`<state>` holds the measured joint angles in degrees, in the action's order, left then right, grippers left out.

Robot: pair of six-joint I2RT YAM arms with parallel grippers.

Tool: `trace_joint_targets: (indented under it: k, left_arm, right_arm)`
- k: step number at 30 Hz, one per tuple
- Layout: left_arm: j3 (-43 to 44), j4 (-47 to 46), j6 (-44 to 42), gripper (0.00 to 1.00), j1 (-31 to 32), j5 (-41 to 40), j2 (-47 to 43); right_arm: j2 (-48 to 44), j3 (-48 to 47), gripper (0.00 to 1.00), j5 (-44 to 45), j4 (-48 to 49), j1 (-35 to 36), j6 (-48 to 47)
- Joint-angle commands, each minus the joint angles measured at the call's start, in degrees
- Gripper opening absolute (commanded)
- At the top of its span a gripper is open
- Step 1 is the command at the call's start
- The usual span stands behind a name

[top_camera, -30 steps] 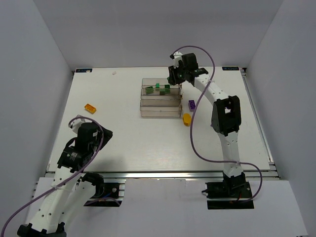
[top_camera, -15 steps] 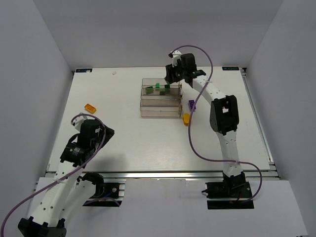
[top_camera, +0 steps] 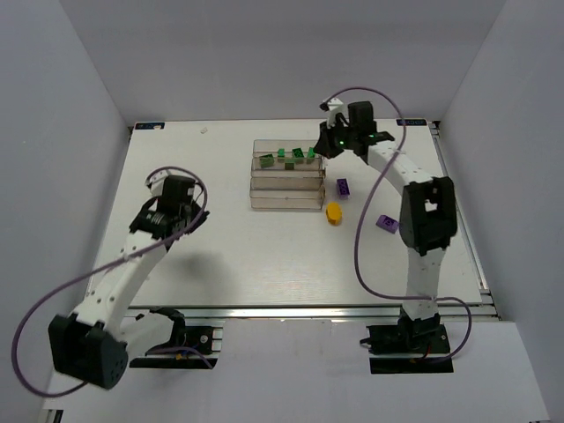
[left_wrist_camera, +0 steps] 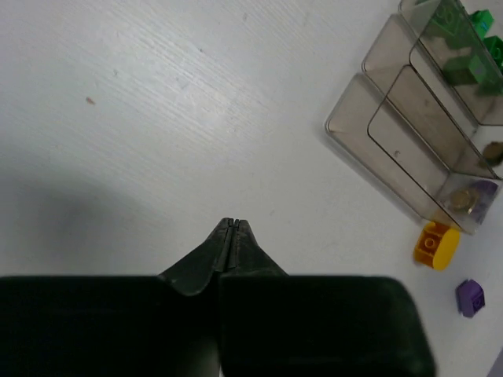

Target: Sort the legos into containers by color

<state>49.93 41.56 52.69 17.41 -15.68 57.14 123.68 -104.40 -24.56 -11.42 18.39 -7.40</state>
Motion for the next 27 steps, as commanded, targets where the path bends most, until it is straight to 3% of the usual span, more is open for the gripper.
trace_joint_targets:
  k: [1,3,5,6,7,8,9,11,14,19,27]
  left_arm:
    - [7.4,0.6,-5.1,0.06,-2.6,-2.4,9.3]
    - [11.3,1.4,-6.4,0.05,-4.8,-1.8,16.7]
    - [14.1,0.6,-8.2,0.12,-8.4,0.2,22.2]
    - [15.1,0.5,-8.7,0.32,-9.7,0.9,23.8]
    - [16.1,0.0,-10.1,0.43,-10.9,1.4,25.4]
    - [18.2,0.2,-10.8,0.55,-12.9,2.1,26.9]
    - [19.2,0.2,-13.0,0.71,-14.0,2.5,29.8]
    - [21.2,0.0,-15.6,0.84,-16.5,3.6,32.2]
    - [23.8,-0.9,-21.8,0.93,-19.1,5.7,35.9]
    - [27.0,-0.5,-25.9,0.94,-24.2,4.4,41.7]
    - [33.4,-4.2,-28.2,0.91,-27.5,6.1,52.8]
  right_arm:
    - [-14.7,9.8,0.0,-7.7,6.7,-2.8,-3.0]
    - [-22.1,21.0,0.0,-8.0,10.4,-3.9,-3.2]
    - [-26.5,25.5,0.0,-12.4,8.2,-5.6,-6.9]
    - [-27.4,25.7,0.35,-14.4,2.8,-7.5,-8.2]
    - [-28.1,25.7,0.48,-20.5,-0.8,-7.8,-10.1]
    - [-28.4,24.9,0.77,-23.8,-4.5,-8.3,-14.4]
    - [-28.5,24.5,0.87,-26.3,-11.5,-9.7,-16.2]
    - [-28.4,23.6,0.89,-32.7,-18.5,-10.4,-22.9]
    - [-29.5,25.1,0.89,-33.4,-23.5,-10.9,-23.7]
    - [-33.4,32.3,0.88,-32.2,-20.0,-10.8,-23.6]
    - [-34.9,32.5,0.86,-32.2,-21.0,-10.8,-24.8]
